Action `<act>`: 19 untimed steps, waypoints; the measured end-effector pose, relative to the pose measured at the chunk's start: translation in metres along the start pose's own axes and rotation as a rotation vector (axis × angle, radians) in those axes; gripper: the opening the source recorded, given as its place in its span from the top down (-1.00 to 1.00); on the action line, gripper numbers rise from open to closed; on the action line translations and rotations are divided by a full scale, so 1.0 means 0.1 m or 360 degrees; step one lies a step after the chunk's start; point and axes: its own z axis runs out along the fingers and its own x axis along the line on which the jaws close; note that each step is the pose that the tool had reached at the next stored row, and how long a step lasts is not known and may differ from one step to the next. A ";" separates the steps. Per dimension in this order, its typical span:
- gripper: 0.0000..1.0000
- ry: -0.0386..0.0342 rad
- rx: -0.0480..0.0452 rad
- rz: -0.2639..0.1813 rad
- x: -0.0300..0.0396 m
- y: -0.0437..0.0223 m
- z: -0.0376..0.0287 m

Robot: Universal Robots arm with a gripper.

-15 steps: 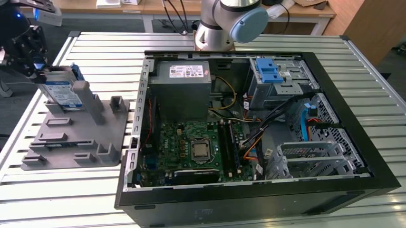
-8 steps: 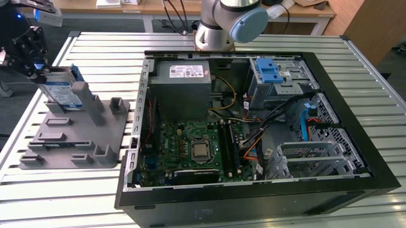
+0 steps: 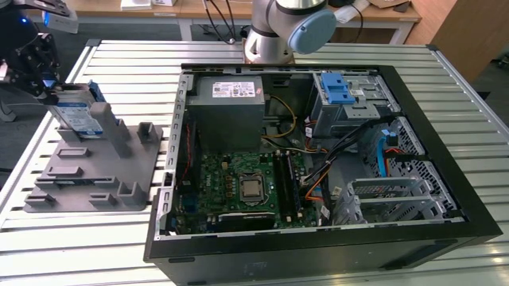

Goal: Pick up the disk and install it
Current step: 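Pick up the disk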

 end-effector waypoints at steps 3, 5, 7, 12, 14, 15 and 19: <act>0.25 0.0001 0.0000 -0.0026 0.001 0.000 -0.010; 0.25 0.0001 0.0000 -0.0030 0.000 0.000 -0.026; 0.25 0.0001 0.0000 -0.0031 0.000 0.000 -0.026; 0.25 0.0001 -0.0001 -0.0031 0.000 0.000 -0.028; 0.25 0.0001 -0.0001 -0.0031 0.000 0.000 -0.028; 0.25 0.0001 -0.0001 -0.0031 0.000 0.000 -0.028; 0.23 0.0001 -0.0001 -0.0032 0.000 0.000 -0.029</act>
